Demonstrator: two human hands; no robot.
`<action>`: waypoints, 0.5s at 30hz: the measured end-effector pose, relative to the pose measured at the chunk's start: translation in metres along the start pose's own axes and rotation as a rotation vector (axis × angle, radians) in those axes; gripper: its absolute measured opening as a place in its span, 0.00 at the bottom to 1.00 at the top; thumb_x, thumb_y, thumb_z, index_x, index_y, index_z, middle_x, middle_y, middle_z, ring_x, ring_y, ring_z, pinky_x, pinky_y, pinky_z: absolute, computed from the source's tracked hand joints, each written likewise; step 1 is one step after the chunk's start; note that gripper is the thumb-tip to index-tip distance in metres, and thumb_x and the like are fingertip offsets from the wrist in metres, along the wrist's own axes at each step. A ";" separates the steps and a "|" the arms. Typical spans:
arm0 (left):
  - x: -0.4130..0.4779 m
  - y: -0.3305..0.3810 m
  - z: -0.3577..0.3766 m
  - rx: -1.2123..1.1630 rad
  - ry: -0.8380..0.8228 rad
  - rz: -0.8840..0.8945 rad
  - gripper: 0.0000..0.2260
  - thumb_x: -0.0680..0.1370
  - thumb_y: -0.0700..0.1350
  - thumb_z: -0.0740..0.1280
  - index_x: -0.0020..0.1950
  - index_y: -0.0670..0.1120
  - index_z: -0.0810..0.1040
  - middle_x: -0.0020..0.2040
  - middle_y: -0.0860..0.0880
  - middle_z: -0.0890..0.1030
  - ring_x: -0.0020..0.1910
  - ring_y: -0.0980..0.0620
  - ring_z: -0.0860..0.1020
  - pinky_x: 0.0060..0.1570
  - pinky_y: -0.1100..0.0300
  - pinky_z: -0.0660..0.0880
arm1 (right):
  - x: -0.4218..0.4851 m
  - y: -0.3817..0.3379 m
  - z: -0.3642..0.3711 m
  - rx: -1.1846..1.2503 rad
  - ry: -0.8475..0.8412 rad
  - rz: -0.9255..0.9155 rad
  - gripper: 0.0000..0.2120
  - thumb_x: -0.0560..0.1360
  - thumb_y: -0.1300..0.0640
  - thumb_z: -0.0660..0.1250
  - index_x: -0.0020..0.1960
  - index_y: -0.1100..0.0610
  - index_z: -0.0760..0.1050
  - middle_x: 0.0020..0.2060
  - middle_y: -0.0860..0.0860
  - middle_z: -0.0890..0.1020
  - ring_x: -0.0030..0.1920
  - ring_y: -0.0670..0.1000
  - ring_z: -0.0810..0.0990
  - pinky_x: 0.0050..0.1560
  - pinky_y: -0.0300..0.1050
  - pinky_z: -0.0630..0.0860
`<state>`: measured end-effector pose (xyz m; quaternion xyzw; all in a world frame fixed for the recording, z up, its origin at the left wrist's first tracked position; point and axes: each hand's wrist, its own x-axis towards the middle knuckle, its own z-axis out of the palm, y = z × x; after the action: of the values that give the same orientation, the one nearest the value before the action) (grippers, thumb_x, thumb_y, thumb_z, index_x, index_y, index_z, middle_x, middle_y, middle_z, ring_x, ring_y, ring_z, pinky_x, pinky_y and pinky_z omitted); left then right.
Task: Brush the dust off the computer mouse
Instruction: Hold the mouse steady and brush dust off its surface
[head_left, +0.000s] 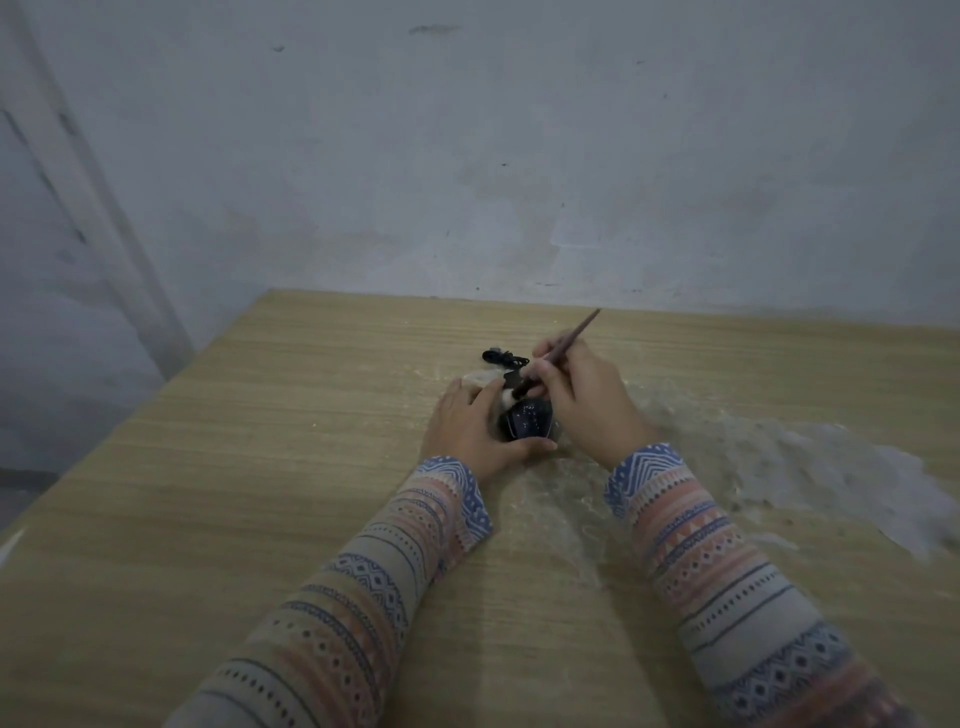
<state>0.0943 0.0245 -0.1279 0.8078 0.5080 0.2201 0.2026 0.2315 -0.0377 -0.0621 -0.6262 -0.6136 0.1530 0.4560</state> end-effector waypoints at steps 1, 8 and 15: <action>0.000 0.000 0.000 0.003 0.011 0.008 0.53 0.54 0.81 0.59 0.74 0.56 0.61 0.73 0.47 0.66 0.76 0.46 0.54 0.72 0.49 0.56 | 0.000 -0.002 0.001 0.028 0.019 0.000 0.08 0.81 0.58 0.59 0.50 0.44 0.69 0.43 0.44 0.83 0.41 0.41 0.83 0.51 0.49 0.82; -0.001 0.000 -0.002 -0.064 -0.012 -0.037 0.53 0.53 0.80 0.62 0.74 0.59 0.61 0.74 0.49 0.64 0.76 0.48 0.53 0.72 0.50 0.55 | 0.001 -0.004 0.003 0.030 -0.012 0.017 0.09 0.81 0.61 0.60 0.48 0.46 0.70 0.44 0.47 0.83 0.42 0.44 0.83 0.51 0.50 0.82; 0.000 0.002 -0.013 -0.106 -0.091 -0.073 0.49 0.57 0.72 0.71 0.74 0.58 0.61 0.75 0.47 0.62 0.77 0.46 0.48 0.73 0.48 0.50 | 0.003 -0.008 0.000 -0.020 -0.012 -0.004 0.09 0.80 0.63 0.59 0.48 0.50 0.72 0.44 0.49 0.81 0.45 0.47 0.82 0.53 0.50 0.81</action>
<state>0.0883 0.0249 -0.1165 0.7861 0.5149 0.2023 0.2757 0.2269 -0.0367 -0.0547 -0.6284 -0.6191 0.1500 0.4463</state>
